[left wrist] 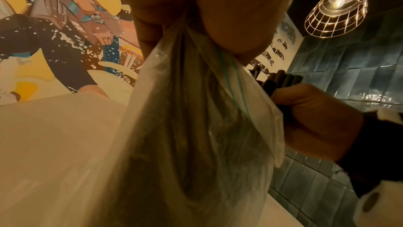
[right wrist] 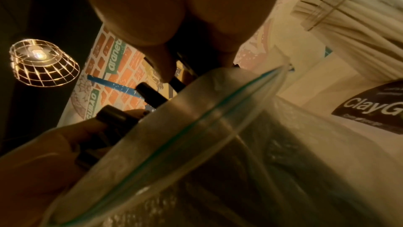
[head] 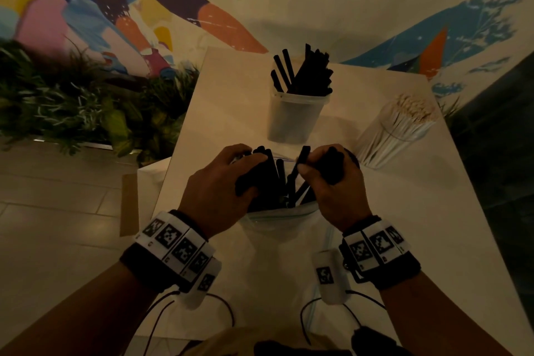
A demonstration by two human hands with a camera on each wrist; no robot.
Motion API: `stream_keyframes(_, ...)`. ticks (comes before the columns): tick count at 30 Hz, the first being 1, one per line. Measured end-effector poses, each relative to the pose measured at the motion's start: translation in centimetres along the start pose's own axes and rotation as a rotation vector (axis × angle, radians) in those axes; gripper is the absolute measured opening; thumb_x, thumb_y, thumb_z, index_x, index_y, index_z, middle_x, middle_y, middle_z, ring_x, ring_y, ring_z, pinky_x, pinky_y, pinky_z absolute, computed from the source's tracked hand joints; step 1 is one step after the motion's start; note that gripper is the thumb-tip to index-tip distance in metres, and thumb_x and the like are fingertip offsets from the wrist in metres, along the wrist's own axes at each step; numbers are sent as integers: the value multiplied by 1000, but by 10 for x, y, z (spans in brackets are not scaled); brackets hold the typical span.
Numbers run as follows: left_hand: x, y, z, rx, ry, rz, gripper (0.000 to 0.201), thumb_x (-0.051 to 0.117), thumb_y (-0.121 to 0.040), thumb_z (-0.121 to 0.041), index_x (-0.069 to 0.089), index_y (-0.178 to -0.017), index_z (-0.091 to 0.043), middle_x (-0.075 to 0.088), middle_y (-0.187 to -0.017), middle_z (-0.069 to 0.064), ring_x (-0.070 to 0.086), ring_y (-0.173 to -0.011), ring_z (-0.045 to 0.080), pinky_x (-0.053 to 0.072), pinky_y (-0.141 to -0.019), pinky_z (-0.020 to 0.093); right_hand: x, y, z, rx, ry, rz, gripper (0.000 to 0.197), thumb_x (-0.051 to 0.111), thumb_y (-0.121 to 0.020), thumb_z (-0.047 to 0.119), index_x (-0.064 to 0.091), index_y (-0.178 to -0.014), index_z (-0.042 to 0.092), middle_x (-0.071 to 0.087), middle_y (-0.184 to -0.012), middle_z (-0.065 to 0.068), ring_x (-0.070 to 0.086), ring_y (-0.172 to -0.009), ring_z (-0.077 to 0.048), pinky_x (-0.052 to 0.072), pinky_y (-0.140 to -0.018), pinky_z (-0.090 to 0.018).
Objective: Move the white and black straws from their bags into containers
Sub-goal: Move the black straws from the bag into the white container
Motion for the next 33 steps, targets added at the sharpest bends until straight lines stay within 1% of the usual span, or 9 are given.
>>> stream_keyframes(4,0,0,-2,-7,-5,1,53,74,-76,-25,55,-125,-31,51,-133,-1,64,-93,27,57,-71,38,14,6,-23,198,1,165,29,68,-80,1,57,-78,29,64,-79,9,64,-83,-21,55,-82,-44)
stream_keyframes(8,0,1,-2,-9,-10,4,53,75,-75,-27,56,-125,-30,51,-132,-1,65,-92,27,57,-69,37,10,5,-21,156,-74,88,25,67,-79,-5,54,-76,16,68,-81,10,66,-86,-11,53,-84,-32)
stream_keyframes(10,-1,1,-1,-8,-5,3,53,75,-75,-27,56,-124,-30,51,-131,0,65,-92,28,58,-70,39,10,5,-23,169,-84,73,23,68,-79,-3,55,-76,16,69,-85,3,66,-91,-16,53,-88,-40)
stream_keyframes(13,1,1,-2,-6,2,19,54,74,-75,-23,55,-125,-30,50,-133,0,64,-94,29,58,-70,41,14,8,-35,235,12,139,12,68,-73,22,57,-75,26,67,-85,-1,66,-90,-21,51,-88,-50)
stream_keyframes(15,1,-1,-4,-12,1,25,55,74,-76,-21,55,-126,-30,49,-134,-1,64,-95,29,57,-71,41,15,7,-39,256,45,159,10,68,-71,25,59,-76,25,66,-85,-1,65,-90,-22,50,-88,-51)
stream_keyframes(21,-1,-1,-2,-20,-5,32,55,74,-75,-20,55,-126,-30,50,-133,0,63,-95,29,57,-71,41,12,5,-26,269,-100,100,36,66,-78,-5,60,-68,29,70,-89,-8,66,-95,-24,50,-92,-52)
stream_keyframes(24,-1,-1,-1,-27,2,41,54,73,-77,-22,55,-127,-30,49,-134,-1,63,-96,28,57,-72,40,4,0,-3,193,-243,57,43,59,-78,-15,59,-65,26,71,-85,-10,67,-92,-26,51,-93,-45)
stream_keyframes(29,-1,-2,-1,-37,1,49,55,72,-77,-22,54,-128,-31,48,-134,-3,63,-96,27,57,-72,37,-17,-14,39,68,-478,-38,31,53,-71,-13,56,-66,18,68,-73,-11,65,-75,-31,55,-75,-38)
stream_keyframes(33,0,-2,0,-41,-5,64,55,71,-77,-20,53,-129,-31,47,-135,-3,63,-96,27,57,-72,38,-37,-28,65,-9,-475,-72,26,52,-75,-13,51,-73,13,67,-75,-10,61,-66,-28,53,-67,-36)
Point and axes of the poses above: each hand's wrist, its own y-axis away from the middle knuckle, its own x-axis out of the palm, z = x × y, the point moved 4 cm from there along -y, towards the middle knuckle
